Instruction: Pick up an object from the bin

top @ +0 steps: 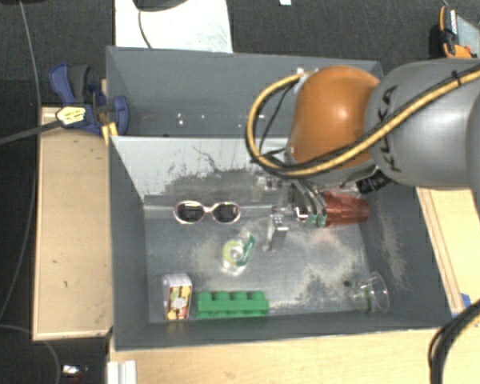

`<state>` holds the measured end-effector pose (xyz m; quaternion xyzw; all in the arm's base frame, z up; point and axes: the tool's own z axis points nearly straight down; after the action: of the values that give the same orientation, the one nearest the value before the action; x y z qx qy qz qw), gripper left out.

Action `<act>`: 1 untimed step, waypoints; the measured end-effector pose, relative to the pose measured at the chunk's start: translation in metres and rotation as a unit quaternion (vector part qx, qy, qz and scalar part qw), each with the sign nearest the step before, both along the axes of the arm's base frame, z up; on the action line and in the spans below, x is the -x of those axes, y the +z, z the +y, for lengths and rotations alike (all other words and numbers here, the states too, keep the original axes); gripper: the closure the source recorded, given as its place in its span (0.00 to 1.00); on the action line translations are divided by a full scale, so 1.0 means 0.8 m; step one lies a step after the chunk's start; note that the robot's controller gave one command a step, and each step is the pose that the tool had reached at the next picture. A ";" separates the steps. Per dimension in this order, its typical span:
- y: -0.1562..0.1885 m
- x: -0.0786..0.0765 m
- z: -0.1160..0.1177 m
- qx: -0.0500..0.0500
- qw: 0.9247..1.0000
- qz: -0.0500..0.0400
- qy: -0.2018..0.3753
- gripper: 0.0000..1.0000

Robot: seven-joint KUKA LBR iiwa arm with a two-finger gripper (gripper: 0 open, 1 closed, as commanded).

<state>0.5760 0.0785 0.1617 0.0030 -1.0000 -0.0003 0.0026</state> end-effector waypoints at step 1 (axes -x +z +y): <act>0.006 -0.002 -0.001 0.000 1.000 -0.004 -0.002 0.00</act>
Offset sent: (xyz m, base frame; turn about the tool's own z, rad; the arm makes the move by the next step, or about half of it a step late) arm -0.0011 0.0086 -0.0917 -0.4047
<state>0.5776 0.0780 0.1666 0.0013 -1.0000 -0.0007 -0.0013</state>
